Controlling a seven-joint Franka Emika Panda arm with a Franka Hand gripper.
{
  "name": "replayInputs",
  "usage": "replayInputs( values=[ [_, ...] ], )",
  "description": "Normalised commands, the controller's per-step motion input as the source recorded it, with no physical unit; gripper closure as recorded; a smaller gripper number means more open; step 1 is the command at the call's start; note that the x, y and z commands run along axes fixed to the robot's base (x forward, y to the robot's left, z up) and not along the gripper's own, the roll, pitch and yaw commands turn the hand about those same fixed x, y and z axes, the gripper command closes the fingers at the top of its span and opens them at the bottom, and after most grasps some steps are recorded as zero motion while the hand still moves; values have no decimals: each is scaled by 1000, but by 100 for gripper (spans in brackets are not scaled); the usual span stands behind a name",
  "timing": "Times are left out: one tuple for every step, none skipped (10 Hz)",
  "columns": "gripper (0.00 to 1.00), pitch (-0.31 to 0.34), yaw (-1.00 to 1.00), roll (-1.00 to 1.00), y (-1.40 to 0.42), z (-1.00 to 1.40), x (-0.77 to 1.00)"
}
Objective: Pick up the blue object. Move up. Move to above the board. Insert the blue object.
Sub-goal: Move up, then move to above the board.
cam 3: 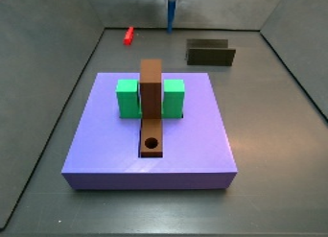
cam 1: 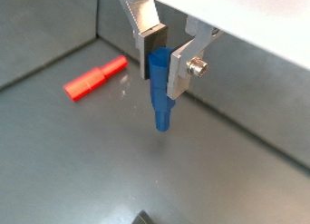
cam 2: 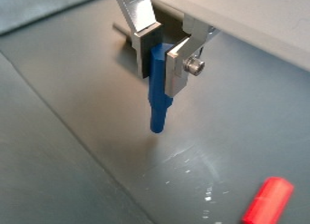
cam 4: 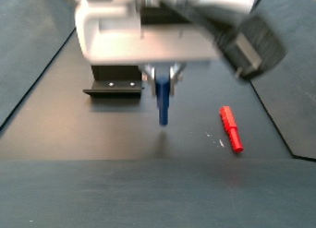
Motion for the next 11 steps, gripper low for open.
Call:
replayInputs(
  values=[
    [100, 71, 10, 16, 1, 554, -85],
    [100, 53, 10, 52, -9, 213, -15],
    [100, 0, 0, 0, 0, 1400, 0],
    [100, 29, 11, -29, -1, 1400, -27],
    [100, 19, 10, 10, -8, 1400, -23],
    [100, 38, 10, -3, 3, 1400, 33],
    [100, 67, 5, -18, 6, 982, 34],
    [100, 82, 5, 3, -4, 369, 34],
    [100, 66, 3, 3, 7, 197, 37],
    [100, 141, -101, 175, -1400, 151, -111],
    [100, 101, -65, 203, -1400, 141, -114]
  ],
)
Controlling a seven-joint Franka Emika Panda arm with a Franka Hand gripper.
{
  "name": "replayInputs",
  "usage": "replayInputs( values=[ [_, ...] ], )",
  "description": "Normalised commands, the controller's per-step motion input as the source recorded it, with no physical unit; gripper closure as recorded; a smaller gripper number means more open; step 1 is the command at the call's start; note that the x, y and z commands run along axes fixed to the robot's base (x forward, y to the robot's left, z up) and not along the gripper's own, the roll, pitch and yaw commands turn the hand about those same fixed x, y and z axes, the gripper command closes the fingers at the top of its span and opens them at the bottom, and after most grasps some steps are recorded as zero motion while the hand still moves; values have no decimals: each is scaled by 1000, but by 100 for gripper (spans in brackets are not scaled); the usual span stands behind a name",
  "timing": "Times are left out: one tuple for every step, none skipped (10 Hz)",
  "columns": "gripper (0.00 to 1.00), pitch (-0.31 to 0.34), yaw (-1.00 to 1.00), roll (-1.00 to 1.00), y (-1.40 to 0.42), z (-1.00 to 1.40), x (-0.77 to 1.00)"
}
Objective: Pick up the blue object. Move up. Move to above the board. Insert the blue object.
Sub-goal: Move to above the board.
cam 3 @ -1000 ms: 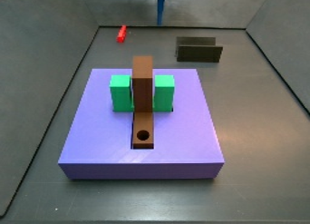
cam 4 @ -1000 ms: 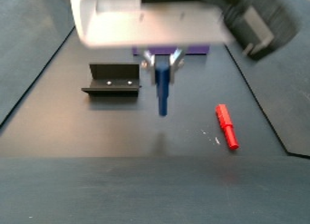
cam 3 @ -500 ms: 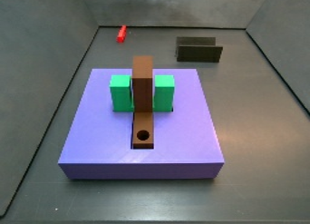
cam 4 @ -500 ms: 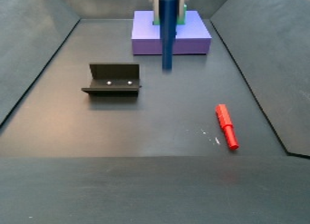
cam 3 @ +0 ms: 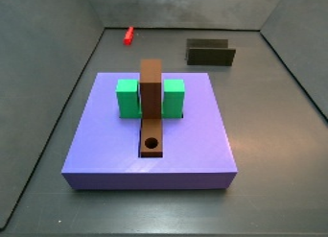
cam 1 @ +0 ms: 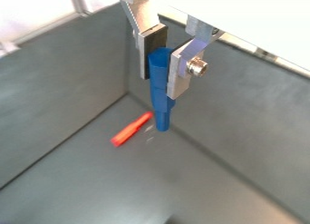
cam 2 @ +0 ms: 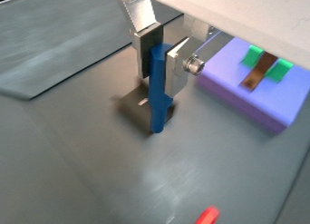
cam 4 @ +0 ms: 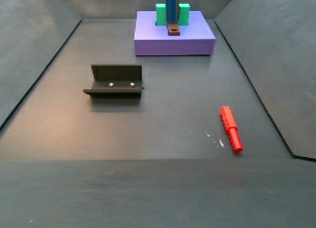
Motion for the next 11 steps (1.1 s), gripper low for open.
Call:
replayInputs(
  values=[
    [100, 50, -44, 225, -1400, 138, -124],
    [100, -19, -16, 89, -1400, 138, -133],
    [100, -14, -10, 60, -1400, 136, -128],
    [100, -5, 0, 47, -1400, 136, -129],
    [100, 3, 3, 37, -1400, 143, -133],
    [100, 7, 8, 25, -1400, 145, -134],
    [100, 11, 9, 5, -1400, 146, -135],
    [100, 15, 6, -1, -1400, 155, -131],
    [100, 33, 9, 9, -1400, 171, -117],
    [100, 54, 11, 3, -1400, 189, -91],
    [100, 93, 3, 14, -615, 84, -3]
  ],
)
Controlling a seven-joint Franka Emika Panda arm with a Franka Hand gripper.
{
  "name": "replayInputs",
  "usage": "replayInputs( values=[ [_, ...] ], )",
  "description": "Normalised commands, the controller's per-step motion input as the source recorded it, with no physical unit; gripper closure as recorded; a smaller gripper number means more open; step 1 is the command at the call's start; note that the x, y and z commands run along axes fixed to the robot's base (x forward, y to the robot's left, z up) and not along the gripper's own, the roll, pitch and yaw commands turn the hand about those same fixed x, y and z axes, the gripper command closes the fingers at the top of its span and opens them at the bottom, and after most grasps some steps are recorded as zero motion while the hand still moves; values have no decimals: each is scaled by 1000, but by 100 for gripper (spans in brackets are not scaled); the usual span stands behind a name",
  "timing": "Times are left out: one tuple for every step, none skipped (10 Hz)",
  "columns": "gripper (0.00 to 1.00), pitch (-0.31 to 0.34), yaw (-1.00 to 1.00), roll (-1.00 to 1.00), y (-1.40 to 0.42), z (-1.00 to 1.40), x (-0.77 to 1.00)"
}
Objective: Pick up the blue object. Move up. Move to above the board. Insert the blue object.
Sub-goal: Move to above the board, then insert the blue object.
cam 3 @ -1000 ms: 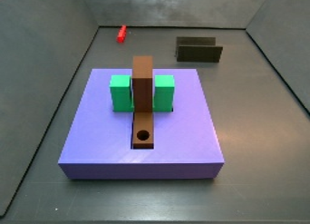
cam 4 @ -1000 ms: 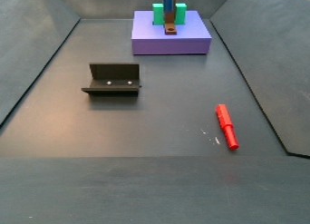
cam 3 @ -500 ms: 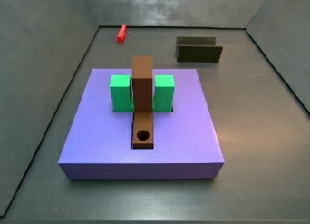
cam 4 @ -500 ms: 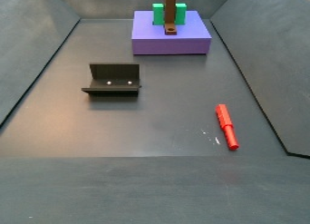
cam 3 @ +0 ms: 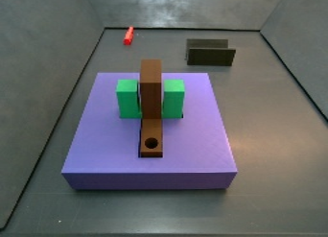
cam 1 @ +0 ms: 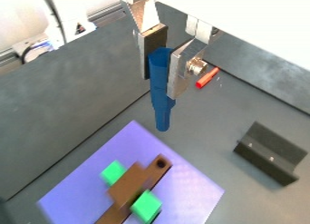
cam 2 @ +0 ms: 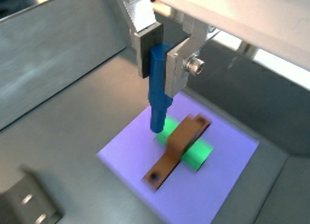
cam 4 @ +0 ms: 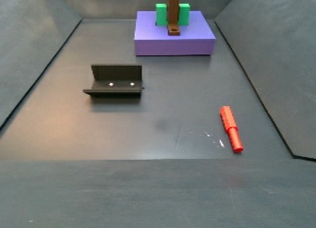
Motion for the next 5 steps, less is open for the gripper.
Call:
replayInputs(
  values=[
    [100, 118, 8, 10, -277, 46, 45],
    [100, 0, 0, -11, 0, 0, 0],
    [100, -56, -180, -149, -111, -177, 0],
    [100, -80, -143, -443, -383, -143, 0],
    [100, -50, -17, -480, -483, -69, 0]
  ],
)
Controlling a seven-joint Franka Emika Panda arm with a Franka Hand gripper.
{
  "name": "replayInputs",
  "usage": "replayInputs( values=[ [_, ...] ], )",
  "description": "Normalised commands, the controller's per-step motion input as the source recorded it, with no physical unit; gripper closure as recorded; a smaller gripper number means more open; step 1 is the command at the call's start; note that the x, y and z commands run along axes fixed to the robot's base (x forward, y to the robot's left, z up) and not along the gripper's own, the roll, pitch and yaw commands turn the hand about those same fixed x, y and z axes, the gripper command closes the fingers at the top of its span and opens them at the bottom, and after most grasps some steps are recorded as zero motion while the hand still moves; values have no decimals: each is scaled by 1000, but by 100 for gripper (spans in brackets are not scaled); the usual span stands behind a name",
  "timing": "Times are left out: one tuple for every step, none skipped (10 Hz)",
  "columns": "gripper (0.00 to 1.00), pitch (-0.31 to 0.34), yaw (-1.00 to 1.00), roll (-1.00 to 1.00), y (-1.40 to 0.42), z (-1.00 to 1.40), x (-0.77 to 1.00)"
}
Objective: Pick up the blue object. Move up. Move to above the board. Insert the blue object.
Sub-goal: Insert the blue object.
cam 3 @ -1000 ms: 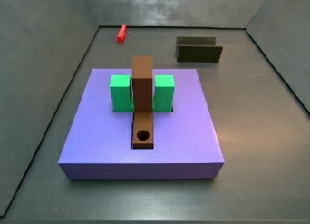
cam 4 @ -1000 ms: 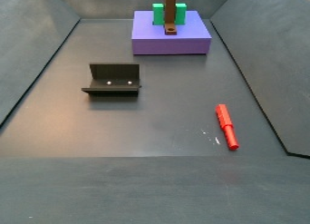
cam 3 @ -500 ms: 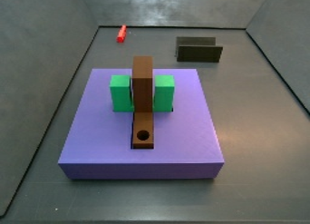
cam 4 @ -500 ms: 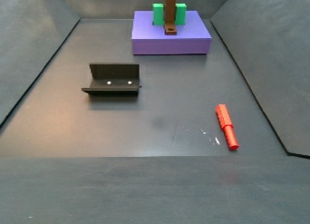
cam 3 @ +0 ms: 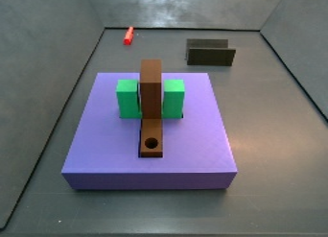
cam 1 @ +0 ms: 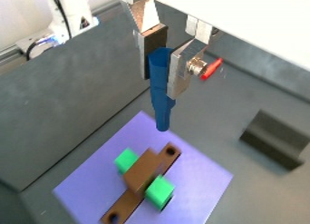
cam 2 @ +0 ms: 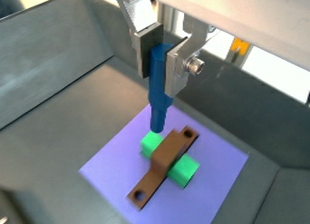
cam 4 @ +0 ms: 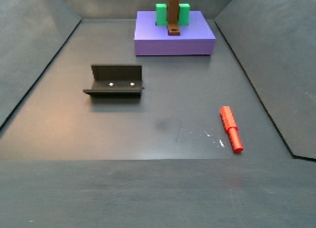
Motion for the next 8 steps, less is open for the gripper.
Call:
replayInputs(
  values=[
    [100, -46, 0, -474, -489, -74, 0],
    [100, -60, 0, -361, -543, -274, 0],
    [100, -93, 140, 0, -849, -480, -106],
    [100, -111, 183, 96, -791, -643, -111],
    [100, -83, 129, 157, -551, -471, -34],
    [100, -31, 71, 156, -320, -397, 0],
    [100, -34, 49, 124, -226, -460, 0],
    [100, -6, 34, 149, -100, -457, 51]
  ],
)
